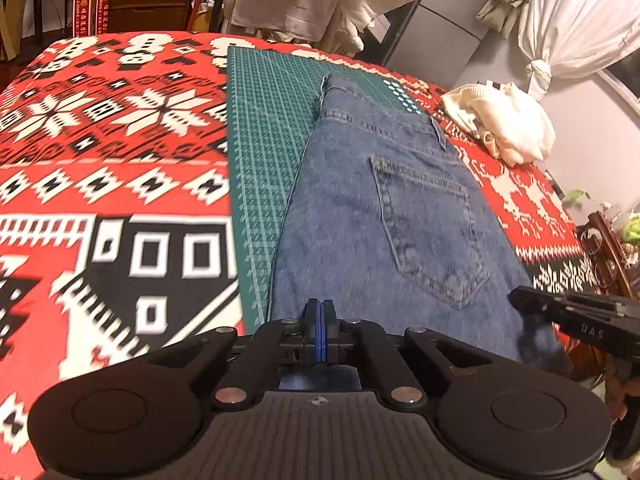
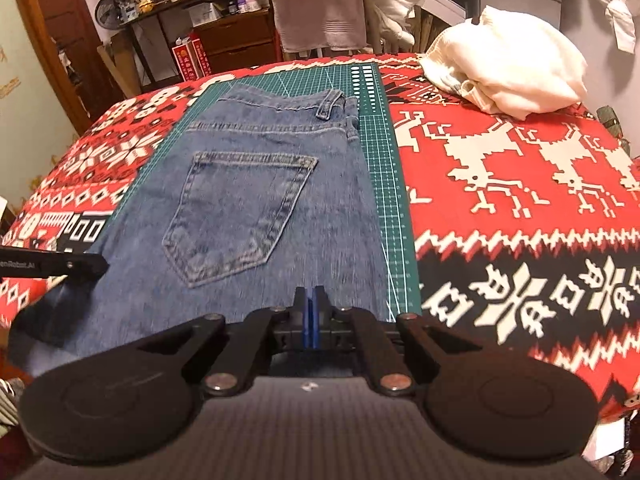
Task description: Fold clothes
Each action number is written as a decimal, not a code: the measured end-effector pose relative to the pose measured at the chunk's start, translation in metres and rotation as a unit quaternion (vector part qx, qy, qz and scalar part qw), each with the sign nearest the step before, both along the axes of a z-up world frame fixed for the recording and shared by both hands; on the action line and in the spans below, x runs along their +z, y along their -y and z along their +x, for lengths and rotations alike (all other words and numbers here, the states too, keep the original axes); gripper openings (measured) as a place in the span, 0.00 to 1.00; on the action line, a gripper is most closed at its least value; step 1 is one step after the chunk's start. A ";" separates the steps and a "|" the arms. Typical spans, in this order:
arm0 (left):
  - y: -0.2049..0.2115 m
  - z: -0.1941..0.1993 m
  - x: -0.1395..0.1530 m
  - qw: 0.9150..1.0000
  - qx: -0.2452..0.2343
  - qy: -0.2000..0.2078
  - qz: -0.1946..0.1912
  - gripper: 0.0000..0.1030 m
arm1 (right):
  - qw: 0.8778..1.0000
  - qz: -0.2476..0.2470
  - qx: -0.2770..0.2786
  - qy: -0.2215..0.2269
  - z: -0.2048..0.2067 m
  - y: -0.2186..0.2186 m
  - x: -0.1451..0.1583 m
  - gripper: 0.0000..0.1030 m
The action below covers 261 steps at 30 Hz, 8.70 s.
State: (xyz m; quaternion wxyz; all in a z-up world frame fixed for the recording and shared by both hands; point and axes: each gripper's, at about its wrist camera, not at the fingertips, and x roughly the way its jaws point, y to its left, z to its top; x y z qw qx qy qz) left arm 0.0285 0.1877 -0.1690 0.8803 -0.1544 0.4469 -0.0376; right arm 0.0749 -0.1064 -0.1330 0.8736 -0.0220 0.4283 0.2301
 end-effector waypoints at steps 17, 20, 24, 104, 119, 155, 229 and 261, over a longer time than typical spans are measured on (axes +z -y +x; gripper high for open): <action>-0.006 -0.043 0.002 1.000 0.003 -0.019 0.007 0.03 | 1.000 -0.011 0.002 -0.006 -0.027 0.012 0.001 0.00; -0.006 -0.046 0.003 1.000 0.004 -0.022 0.012 0.03 | 1.000 -0.006 0.001 -0.010 -0.026 0.014 0.000 0.00; -0.008 -0.053 0.004 0.999 0.011 -0.028 0.011 0.03 | 1.000 -0.003 0.000 -0.009 -0.025 0.015 0.000 0.00; -0.009 0.148 -0.010 0.993 0.045 -0.007 -0.112 0.03 | 0.991 0.098 -0.071 -0.050 0.159 -0.047 -0.013 0.00; -0.008 0.145 -0.005 0.994 0.048 -0.010 -0.095 0.03 | 0.988 0.084 -0.121 -0.042 0.153 -0.023 -0.008 0.00; -0.015 0.098 0.022 0.994 0.047 0.008 -0.099 0.02 | 0.992 0.088 -0.077 -0.038 0.103 0.003 0.022 0.03; -0.017 0.218 0.005 0.990 0.051 -0.011 -0.134 0.02 | 0.995 0.069 -0.041 -0.060 0.185 -0.030 0.012 0.04; -0.009 0.162 0.017 0.997 -0.002 0.000 -0.080 0.02 | 0.999 0.029 0.008 -0.041 0.159 -0.039 0.014 0.04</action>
